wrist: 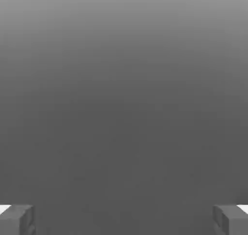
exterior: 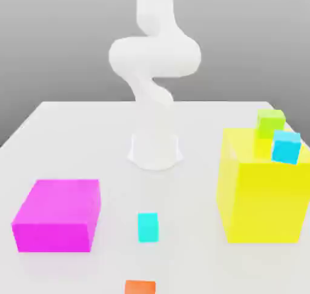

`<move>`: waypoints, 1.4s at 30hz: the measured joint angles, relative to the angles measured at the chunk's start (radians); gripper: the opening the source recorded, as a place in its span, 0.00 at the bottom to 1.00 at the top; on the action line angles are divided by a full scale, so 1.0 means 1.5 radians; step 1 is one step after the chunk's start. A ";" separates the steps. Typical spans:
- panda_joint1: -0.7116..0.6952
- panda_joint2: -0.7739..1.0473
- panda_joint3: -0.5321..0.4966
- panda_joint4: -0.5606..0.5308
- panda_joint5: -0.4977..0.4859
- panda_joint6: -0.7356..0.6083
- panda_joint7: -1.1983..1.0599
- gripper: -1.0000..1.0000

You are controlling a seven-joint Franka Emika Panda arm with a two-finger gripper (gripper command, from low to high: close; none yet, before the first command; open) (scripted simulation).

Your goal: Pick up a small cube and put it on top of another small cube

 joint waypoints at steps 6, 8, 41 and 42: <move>-0.001 0.149 -0.006 0.002 0.001 0.044 -0.001 0.50; -0.001 0.198 -0.007 0.002 0.002 0.058 -0.002 0.50; -0.017 0.790 -0.012 0.025 0.016 0.274 -0.013 0.00; -0.017 0.770 -0.013 0.021 0.015 0.258 -0.012 0.00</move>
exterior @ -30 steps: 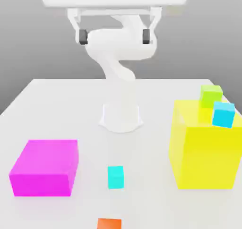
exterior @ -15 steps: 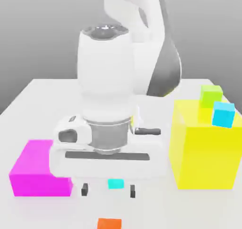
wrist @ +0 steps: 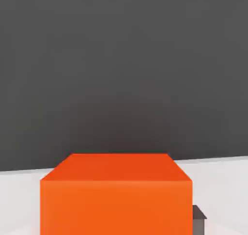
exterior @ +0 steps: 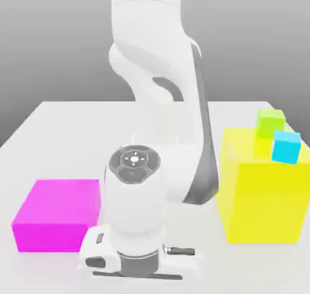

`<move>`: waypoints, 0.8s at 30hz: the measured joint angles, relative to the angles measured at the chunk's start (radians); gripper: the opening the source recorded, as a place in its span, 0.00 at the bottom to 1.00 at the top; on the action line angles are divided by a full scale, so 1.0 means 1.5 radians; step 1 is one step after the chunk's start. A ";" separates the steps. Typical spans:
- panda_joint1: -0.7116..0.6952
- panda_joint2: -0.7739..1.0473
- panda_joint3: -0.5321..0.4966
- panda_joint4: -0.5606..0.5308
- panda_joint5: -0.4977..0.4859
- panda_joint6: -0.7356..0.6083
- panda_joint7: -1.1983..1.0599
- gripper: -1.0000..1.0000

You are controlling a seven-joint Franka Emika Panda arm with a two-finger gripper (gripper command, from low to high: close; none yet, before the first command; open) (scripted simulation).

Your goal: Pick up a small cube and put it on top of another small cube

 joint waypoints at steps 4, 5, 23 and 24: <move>0.004 -0.092 -0.009 -0.044 -0.025 -0.047 -0.012 0.00; 0.005 -0.116 -0.012 -0.066 -0.039 -0.048 -0.022 0.00; 0.049 -0.395 -0.052 -0.428 -0.034 0.033 -0.355 0.00; 0.052 -0.374 -0.053 -0.427 -0.027 0.053 -0.360 0.00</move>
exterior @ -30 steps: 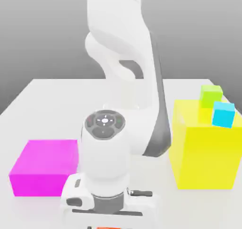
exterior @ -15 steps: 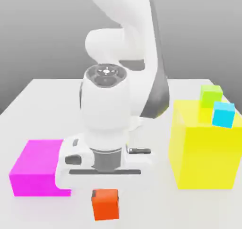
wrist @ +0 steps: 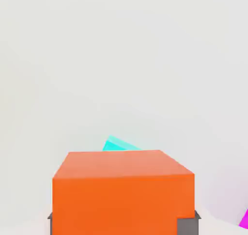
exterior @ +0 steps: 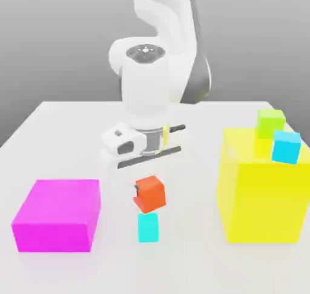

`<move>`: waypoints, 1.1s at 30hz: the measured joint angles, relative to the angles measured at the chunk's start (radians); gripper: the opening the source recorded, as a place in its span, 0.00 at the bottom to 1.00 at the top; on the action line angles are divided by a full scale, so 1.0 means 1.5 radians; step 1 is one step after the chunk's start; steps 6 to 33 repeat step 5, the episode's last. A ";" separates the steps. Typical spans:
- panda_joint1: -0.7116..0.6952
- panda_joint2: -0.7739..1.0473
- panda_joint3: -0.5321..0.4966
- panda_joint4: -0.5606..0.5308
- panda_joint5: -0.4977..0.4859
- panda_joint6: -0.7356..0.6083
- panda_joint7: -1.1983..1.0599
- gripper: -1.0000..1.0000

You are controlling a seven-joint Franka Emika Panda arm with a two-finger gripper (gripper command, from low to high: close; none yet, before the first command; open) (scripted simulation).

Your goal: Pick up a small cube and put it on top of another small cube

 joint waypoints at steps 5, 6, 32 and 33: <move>0.006 0.086 0.001 0.002 0.021 0.084 -0.015 1.00; 0.006 0.086 0.001 0.002 0.021 0.084 -0.015 1.00; 0.006 0.086 0.001 0.002 0.021 0.084 -0.015 1.00; 0.006 0.086 0.001 0.002 0.021 0.084 -0.015 1.00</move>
